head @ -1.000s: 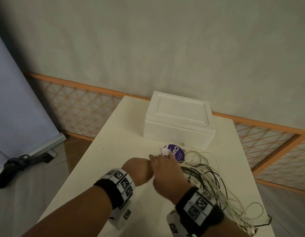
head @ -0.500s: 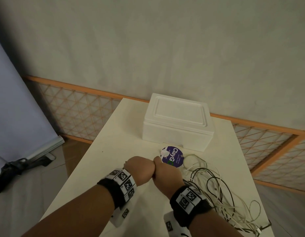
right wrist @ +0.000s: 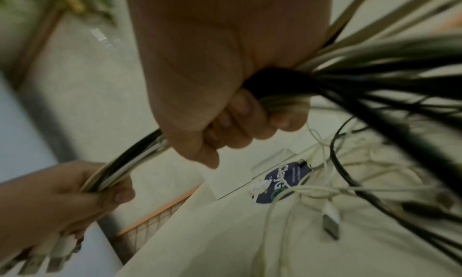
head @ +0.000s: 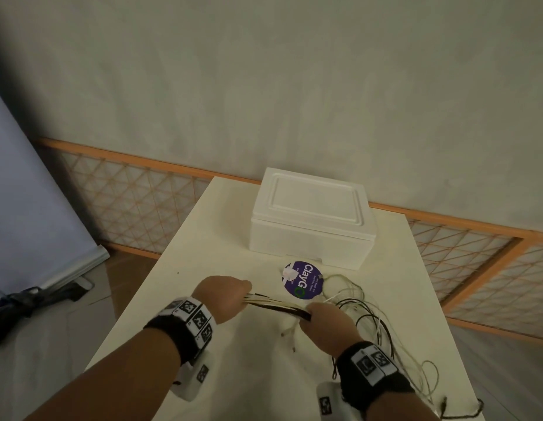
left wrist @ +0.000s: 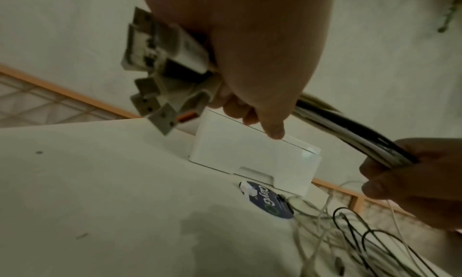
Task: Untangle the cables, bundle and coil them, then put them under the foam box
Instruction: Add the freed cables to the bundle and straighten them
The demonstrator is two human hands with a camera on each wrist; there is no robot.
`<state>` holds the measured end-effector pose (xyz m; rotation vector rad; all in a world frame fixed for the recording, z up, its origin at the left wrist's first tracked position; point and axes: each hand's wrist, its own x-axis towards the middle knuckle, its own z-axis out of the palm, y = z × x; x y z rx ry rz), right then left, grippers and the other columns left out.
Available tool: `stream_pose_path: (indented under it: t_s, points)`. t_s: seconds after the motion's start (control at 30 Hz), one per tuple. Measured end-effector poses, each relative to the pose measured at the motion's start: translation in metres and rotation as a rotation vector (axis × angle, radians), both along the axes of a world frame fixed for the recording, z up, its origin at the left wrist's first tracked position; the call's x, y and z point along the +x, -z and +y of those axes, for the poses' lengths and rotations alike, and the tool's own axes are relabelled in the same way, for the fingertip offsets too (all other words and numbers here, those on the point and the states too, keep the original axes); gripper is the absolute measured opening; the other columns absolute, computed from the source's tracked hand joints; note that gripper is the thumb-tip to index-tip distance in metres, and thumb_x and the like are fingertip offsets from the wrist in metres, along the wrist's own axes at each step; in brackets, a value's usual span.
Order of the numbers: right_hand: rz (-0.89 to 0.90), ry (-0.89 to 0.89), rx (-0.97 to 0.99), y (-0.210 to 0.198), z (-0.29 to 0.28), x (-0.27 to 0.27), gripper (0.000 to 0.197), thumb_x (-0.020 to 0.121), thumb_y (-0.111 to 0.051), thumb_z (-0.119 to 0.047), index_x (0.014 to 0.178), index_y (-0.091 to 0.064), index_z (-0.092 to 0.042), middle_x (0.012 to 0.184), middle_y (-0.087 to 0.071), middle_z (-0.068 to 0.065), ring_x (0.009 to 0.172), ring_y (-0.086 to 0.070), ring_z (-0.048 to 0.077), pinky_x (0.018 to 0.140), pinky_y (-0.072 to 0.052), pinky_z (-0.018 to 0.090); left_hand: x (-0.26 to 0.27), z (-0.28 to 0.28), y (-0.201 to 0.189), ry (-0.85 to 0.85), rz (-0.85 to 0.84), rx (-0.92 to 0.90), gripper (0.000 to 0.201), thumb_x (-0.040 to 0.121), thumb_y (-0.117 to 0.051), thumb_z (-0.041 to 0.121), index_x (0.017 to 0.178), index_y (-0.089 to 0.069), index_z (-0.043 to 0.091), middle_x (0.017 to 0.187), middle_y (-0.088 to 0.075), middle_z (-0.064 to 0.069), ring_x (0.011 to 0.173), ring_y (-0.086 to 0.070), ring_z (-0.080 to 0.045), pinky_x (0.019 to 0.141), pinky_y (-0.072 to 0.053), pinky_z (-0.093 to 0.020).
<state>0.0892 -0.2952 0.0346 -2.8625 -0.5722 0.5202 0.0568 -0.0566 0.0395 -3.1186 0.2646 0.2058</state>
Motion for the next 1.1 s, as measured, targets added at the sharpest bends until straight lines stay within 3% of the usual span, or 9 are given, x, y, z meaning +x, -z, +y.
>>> stream_pose_path:
  t_s: [0.2, 0.33, 0.47, 0.6, 0.67, 0.77, 0.9, 1.0, 1.1]
  points:
    - [-0.176, -0.061, 0.003, -0.036, 0.002, 0.0, 0.021, 0.089, -0.042, -0.039, 0.084, -0.055, -0.024, 0.076, -0.049, -0.007, 0.083, -0.058, 0.018, 0.07, -0.046, 0.031, -0.003, 0.009, 0.019, -0.041, 0.069, -0.355, 0.025, 0.092, -0.055, 0.039, 0.084, -0.06, 0.016, 0.085, -0.054, 0.002, 0.074, -0.05, -0.013, 0.063, -0.036, -0.024]
    - [-0.281, -0.131, -0.012, -0.066, 0.003, 0.0, 0.016, 0.089, -0.041, -0.036, 0.083, -0.052, -0.026, 0.068, -0.041, -0.009, 0.081, -0.055, 0.015, 0.069, -0.044, 0.027, -0.006, 0.015, 0.03, -0.046, -0.034, -0.363, 0.034, 0.081, -0.058, 0.052, 0.09, -0.07, 0.022, 0.098, -0.065, 0.008, 0.09, -0.056, -0.015, 0.081, -0.045, -0.032]
    - [-0.262, -0.155, -0.041, -0.072, 0.005, 0.001, 0.02, 0.09, -0.043, -0.035, 0.089, -0.059, -0.023, 0.069, -0.04, -0.01, 0.087, -0.059, 0.015, 0.071, -0.046, 0.026, -0.01, 0.013, 0.025, -0.123, 0.206, -0.53, 0.045, 0.063, -0.075, 0.061, 0.08, -0.064, 0.021, 0.077, -0.067, 0.006, 0.07, -0.063, -0.011, 0.069, -0.054, -0.032]
    - [-0.274, -0.201, -0.079, -0.081, 0.008, 0.002, 0.013, 0.087, -0.044, -0.032, 0.077, -0.046, -0.026, 0.076, -0.051, -0.007, 0.084, -0.06, 0.018, 0.073, -0.05, 0.03, -0.018, 0.007, -0.005, -0.096, 0.48, -0.573, 0.104, 0.05, -0.088, 0.053, 0.14, -0.04, 0.031, 0.133, -0.038, 0.016, 0.127, -0.038, -0.009, 0.109, -0.035, -0.034]
    - [-0.275, -0.244, -0.091, -0.087, 0.011, -0.001, 0.011, 0.087, -0.045, -0.03, 0.077, -0.042, -0.026, 0.076, -0.053, -0.004, 0.082, -0.061, 0.021, 0.074, -0.052, 0.033, -0.017, 0.002, -0.021, -0.12, 0.42, -0.715, 0.12, 0.041, -0.086, 0.059, 0.145, -0.028, 0.04, 0.145, -0.032, 0.017, 0.134, -0.029, -0.007, 0.113, -0.029, -0.034]
    - [-0.326, -0.331, -0.113, -0.095, 0.021, -0.007, 0.011, 0.088, -0.044, -0.03, 0.085, -0.051, -0.022, 0.076, -0.051, -0.005, 0.076, -0.058, 0.02, 0.068, -0.049, 0.031, -0.012, -0.016, -0.032, -0.059, 0.376, -1.124, 0.097, 0.048, -0.089, 0.051, 0.132, -0.042, 0.038, 0.134, -0.052, 0.017, 0.127, -0.043, -0.003, 0.107, -0.036, -0.029]
    - [-0.459, -0.4, -0.094, -0.108, 0.035, -0.007, 0.011, 0.075, -0.063, -0.031, 0.074, -0.061, -0.02, 0.062, -0.053, -0.005, 0.056, -0.053, 0.015, 0.046, -0.031, 0.023, -0.013, -0.044, -0.036, -0.083, 0.423, -1.466, 0.035, 0.074, -0.075, 0.005, 0.103, -0.058, 0.015, 0.083, -0.065, -0.004, 0.075, -0.065, -0.02, 0.072, -0.055, -0.033]
    - [-0.483, -0.364, -0.044, -0.117, 0.031, -0.001, 0.028, 0.046, -0.08, -0.025, 0.049, -0.052, -0.023, 0.041, -0.046, -0.008, 0.033, -0.044, 0.011, 0.034, -0.026, 0.015, -0.015, -0.05, -0.037, -0.081, 0.481, -1.381, 0.011, 0.074, -0.07, 0.017, 0.07, -0.06, 0.015, 0.058, -0.057, -0.002, 0.053, -0.056, -0.016, 0.061, -0.049, -0.029]
    - [-0.543, -0.376, 0.012, -0.122, 0.03, 0.002, 0.027, 0.044, -0.076, -0.018, 0.051, -0.049, -0.021, 0.041, -0.043, -0.007, 0.032, -0.04, 0.013, 0.035, -0.022, 0.015, -0.019, -0.055, -0.043, 0.002, 0.644, -1.409, 0.015, 0.076, -0.066, 0.026, 0.063, -0.063, 0.02, 0.048, -0.05, 0.005, 0.047, -0.048, -0.011, 0.053, -0.043, -0.022]
